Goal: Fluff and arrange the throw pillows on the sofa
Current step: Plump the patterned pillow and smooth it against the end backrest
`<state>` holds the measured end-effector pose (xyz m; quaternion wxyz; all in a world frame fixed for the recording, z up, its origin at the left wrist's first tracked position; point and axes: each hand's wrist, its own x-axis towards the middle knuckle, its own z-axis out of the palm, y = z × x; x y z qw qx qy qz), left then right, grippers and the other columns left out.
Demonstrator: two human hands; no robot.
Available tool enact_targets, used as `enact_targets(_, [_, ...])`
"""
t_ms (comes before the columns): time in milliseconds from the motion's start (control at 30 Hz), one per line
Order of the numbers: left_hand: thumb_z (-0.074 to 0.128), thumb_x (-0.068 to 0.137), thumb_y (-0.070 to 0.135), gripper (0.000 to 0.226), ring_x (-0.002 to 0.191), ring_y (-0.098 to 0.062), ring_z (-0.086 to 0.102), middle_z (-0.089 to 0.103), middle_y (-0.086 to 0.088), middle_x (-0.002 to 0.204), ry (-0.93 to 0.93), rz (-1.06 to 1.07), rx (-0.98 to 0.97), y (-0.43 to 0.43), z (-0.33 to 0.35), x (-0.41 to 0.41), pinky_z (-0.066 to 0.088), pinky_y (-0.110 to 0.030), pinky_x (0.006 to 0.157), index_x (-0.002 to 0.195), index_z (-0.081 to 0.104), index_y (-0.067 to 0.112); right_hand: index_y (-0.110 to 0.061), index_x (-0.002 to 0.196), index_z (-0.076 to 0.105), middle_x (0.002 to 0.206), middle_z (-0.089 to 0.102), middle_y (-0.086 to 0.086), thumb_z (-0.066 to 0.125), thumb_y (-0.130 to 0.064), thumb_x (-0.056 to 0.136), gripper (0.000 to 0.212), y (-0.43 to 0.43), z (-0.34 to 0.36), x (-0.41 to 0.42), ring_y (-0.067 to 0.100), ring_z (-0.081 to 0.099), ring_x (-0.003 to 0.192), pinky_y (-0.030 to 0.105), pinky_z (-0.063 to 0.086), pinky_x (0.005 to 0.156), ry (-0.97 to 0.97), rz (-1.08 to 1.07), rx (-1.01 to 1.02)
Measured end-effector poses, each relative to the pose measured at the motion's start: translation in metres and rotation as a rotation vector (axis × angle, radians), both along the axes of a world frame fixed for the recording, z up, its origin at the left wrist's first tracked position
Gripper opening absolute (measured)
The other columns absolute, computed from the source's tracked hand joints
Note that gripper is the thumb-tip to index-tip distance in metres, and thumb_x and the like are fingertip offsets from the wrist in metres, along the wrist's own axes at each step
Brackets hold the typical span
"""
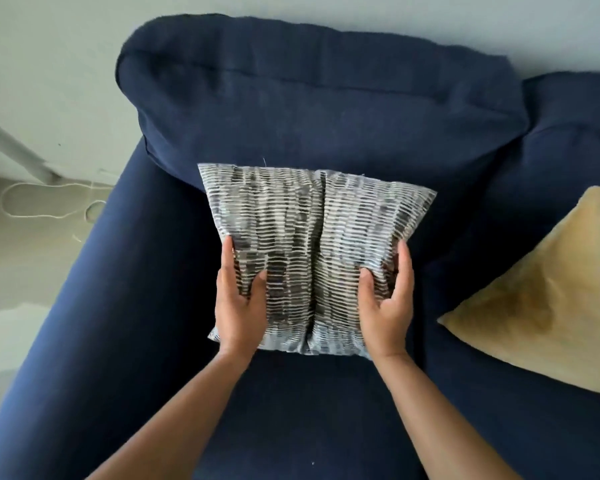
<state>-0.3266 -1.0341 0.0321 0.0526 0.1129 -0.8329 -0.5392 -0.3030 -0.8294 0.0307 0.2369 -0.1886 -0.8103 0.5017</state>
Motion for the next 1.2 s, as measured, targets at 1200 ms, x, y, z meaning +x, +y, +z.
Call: enact_targets(1200, [0.059,0.098,0.040,0.045,0.123,0.001,0.055,0.061,0.016,0.134,-0.038,0.161,0.331,-0.006,0.006,-0.173,0.044,-0.026,0.106,0.142,0.052,0.035,-0.015,0.136,0.052,0.131,0.060,0.002,0.060,-0.038,0.092,0.050,0.056,0.008,-0.116,0.018,0.056,0.121,0.041,0.045,0.105,-0.184,-0.276,-0.208])
